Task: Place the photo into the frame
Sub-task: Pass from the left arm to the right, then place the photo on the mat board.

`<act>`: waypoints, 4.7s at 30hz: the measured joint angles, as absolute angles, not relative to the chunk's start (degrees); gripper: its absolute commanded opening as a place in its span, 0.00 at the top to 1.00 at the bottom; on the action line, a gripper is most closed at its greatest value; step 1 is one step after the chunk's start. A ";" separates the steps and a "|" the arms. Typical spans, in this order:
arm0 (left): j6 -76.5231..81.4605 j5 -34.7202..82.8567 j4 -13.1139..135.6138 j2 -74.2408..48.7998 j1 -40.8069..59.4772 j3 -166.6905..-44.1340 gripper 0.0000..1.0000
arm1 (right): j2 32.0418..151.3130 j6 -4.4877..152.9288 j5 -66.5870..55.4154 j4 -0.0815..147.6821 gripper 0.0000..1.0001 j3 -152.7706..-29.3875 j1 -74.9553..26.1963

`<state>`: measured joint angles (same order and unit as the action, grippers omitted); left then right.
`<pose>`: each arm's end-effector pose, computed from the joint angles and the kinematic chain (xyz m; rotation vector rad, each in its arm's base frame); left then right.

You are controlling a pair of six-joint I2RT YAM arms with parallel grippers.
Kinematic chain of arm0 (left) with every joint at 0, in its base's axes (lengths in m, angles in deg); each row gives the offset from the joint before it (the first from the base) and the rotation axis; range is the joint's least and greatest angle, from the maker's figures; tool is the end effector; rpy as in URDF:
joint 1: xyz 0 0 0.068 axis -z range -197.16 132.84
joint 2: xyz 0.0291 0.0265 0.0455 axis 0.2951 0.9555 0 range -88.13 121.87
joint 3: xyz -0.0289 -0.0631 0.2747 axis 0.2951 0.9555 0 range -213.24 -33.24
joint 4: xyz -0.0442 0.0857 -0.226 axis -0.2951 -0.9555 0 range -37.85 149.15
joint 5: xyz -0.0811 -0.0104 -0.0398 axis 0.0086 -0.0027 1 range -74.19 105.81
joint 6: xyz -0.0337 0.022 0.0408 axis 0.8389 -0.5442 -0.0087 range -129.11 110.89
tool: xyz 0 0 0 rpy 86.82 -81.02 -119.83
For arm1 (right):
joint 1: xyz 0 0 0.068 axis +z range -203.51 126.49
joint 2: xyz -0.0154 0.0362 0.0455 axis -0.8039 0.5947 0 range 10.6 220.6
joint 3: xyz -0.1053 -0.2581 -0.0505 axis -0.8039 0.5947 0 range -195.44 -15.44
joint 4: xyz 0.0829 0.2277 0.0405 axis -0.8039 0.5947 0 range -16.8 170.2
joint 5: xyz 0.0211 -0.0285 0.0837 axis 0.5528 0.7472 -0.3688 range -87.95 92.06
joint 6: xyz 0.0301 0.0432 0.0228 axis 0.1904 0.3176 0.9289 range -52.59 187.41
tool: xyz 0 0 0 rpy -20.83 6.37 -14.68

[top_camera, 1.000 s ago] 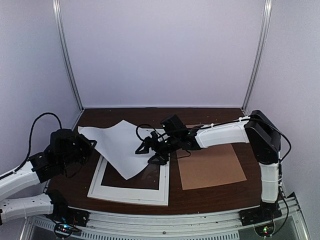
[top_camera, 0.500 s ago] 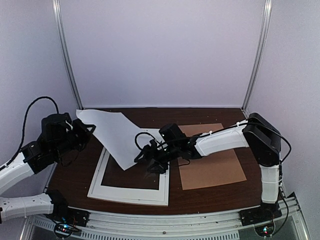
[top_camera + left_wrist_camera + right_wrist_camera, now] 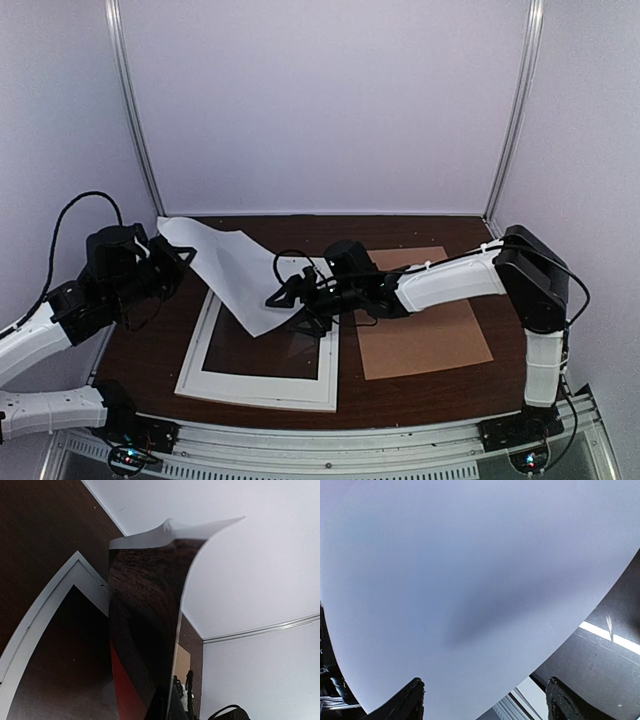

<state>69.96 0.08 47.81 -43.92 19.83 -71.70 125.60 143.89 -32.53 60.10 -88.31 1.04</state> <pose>0.1377 -0.0899 0.3088 -0.9134 1.8032 -1.1132 0.2361 0.3713 0.2018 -0.0262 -2.5750 -1.6840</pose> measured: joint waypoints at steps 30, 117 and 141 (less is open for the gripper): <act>76.95 1.11 58.13 -44.27 19.83 -67.74 1.00 | 125.79 158.82 -24.56 44.26 0.20 -83.41 3.84; 40.69 -3.72 21.91 -41.49 19.83 -78.74 0.11 | 124.31 133.56 -39.24 71.84 1.00 -88.59 -11.73; 35.71 -6.00 23.18 -34.96 19.83 -78.32 0.11 | 119.46 142.45 -30.46 58.72 1.00 -78.43 -8.75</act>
<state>35.71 -6.00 23.18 -34.96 19.83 -78.32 119.46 142.45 -30.46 58.72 -78.43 -8.75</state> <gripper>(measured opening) 0.894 0.007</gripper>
